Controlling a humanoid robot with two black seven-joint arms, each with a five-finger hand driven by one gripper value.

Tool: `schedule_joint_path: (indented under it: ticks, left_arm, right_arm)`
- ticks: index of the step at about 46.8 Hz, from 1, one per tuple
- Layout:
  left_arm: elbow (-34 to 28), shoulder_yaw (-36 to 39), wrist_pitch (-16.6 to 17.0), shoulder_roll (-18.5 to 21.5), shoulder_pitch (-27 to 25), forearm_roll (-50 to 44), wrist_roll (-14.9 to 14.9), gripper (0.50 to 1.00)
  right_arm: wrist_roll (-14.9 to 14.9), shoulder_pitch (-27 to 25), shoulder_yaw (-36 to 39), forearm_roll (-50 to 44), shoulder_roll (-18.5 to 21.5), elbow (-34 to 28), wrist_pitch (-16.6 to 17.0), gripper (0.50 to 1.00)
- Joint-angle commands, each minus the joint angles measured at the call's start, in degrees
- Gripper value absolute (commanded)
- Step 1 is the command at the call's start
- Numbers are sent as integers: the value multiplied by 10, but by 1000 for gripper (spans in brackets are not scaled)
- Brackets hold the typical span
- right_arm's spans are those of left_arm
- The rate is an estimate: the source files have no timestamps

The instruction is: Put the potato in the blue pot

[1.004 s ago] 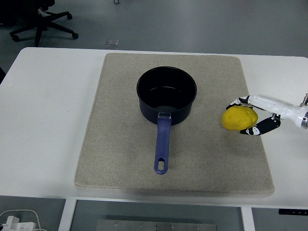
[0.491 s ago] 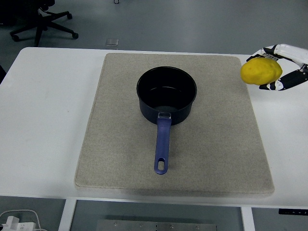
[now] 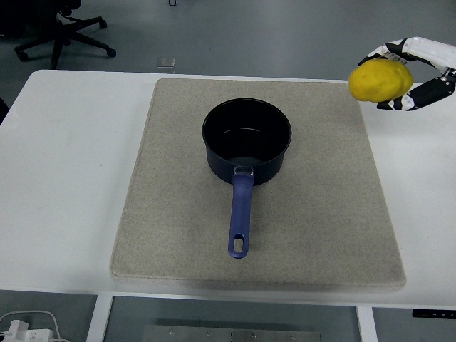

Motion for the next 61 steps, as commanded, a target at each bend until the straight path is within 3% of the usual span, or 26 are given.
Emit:
schedule_joint_path:
  ticks: [1,8,18,29,50,52,61]
  left_arm:
    - [0,0,0,0,0,0,0,994]
    - [0,0,0,0,0,0,0,994]
    - [0,0,0,0,0,0,0,994]
    - [0,0,0,0,0,0,0,994]
    - [0,0,0,0,0,0,0,994]
    - [0,0,0,0,0,0,0,994]
    - [0,0,0,0,0,0,0,994]
  right_arm:
    - [-1,11,0,0,29,-1,0,500]
    - [-3,25,-3,0,85,-10,0,500]
    - [-14,39,-11,0,191,-62,0,500]
    - [-15,42,-20,-1,278,-119,2,500]
    - [-14,22,-28,-1,308,-161,-4,500]
    - [-14,19,-26,-1,308,-161,-4,594]
    - [-14,7,-21,-1,308,-160,-4,823]
